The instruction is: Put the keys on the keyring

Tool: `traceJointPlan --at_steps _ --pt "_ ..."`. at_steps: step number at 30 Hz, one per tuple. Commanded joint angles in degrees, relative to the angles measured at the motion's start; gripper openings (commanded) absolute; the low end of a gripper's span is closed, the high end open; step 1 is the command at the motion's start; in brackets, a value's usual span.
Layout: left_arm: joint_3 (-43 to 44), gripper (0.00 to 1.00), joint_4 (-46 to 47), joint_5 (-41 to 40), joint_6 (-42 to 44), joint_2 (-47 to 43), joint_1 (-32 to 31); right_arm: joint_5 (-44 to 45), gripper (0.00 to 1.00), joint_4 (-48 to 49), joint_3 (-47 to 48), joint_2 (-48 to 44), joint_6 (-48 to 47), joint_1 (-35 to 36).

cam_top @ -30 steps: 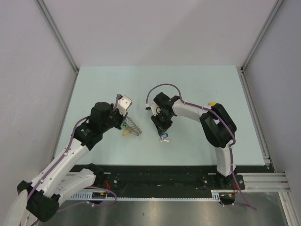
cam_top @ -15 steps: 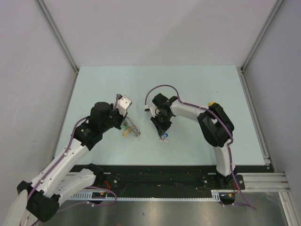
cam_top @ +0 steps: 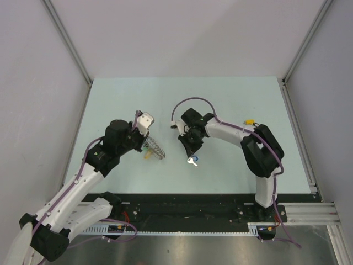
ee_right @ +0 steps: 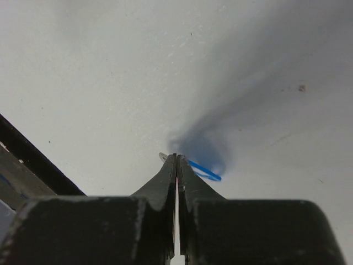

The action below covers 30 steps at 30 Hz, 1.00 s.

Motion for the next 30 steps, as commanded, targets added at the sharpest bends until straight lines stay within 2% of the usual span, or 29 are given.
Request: traceJointPlan --at_steps 1,12,20,30 --pt "0.3 0.00 3.6 2.6 -0.2 -1.6 0.5 3.0 0.00 7.3 -4.9 -12.2 -2.6 0.4" --pt "1.1 0.00 6.2 16.9 2.6 -1.2 0.5 3.3 0.00 26.8 -21.9 -36.1 -4.7 0.1" --pt "7.7 0.00 7.5 30.9 3.9 3.6 0.3 0.7 0.00 39.0 -31.0 -52.9 -5.5 -0.5" --pt "14.5 0.00 7.2 41.4 11.3 10.6 -3.4 -5.9 0.00 50.1 -37.0 -61.1 -7.9 -1.1"
